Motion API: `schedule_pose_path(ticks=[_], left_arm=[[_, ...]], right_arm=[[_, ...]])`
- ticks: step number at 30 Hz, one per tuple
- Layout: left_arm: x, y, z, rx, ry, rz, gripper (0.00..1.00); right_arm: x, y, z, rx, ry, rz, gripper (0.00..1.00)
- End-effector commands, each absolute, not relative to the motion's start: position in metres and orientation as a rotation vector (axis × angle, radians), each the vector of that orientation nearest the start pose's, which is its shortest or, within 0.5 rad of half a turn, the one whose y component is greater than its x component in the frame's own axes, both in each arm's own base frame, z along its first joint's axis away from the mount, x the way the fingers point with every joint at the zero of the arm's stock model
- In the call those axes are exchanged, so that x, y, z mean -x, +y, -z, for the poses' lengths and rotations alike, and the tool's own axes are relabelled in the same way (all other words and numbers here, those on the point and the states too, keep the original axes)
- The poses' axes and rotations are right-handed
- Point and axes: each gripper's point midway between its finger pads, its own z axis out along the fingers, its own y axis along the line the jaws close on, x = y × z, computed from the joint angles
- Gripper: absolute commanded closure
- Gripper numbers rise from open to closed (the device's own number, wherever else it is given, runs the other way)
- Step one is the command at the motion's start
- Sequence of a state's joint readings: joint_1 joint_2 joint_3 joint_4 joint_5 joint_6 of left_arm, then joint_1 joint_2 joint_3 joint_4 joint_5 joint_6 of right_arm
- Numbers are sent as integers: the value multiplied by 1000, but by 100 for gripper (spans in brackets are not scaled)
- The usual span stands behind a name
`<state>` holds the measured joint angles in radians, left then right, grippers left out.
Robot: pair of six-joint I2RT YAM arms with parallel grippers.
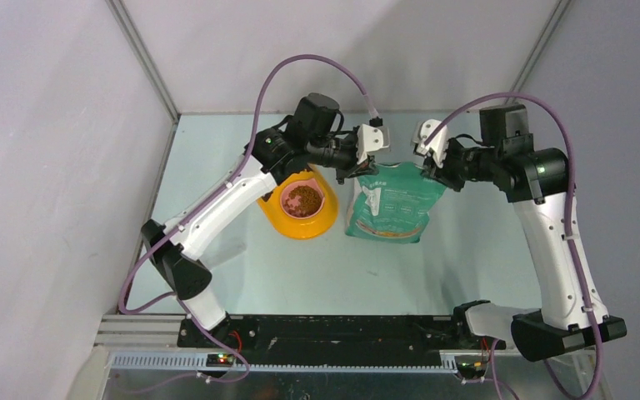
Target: Serve the pet food
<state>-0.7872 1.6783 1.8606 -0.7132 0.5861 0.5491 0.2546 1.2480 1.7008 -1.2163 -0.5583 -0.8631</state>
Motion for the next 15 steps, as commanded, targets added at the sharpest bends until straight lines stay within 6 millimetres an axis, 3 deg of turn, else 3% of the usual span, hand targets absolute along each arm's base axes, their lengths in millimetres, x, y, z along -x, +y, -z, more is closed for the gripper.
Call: schedule_pose_path(ticks=[1,5,6,7,8,10,11,13,15], left_arm=[[-279,-364,-362,-1471,1376,669,100],[-277,-364,-368,-1476,1370,679,100],[-276,-364,-371,-1477,1364,682,100],[-276,-364,-373,-1477,1357,682,100],[-274,-364,-373,-1482,1356,686,100],[-273,-363,-375,-1483,1353,691,100],[-272,-363,-375,-1484,1352,692,100],[-270,-363,-375,-1490,1351,700,100],[-269,-364,-374,-1491,1353,712,100]], right_arm=[[-261,115,-353,1354,1710,-190,96],[-253,108,-355,1354,1734,-187,100],[-254,103,-354,1340,1754,-165,93],[-254,99,-351,1326,1774,-152,77],[-254,95,-349,1321,1787,-132,74],[-253,86,-347,1304,1799,-128,98],[-251,85,-347,1307,1796,-138,100],[-248,85,-349,1296,1788,-174,100],[-247,87,-350,1283,1784,-194,90]])
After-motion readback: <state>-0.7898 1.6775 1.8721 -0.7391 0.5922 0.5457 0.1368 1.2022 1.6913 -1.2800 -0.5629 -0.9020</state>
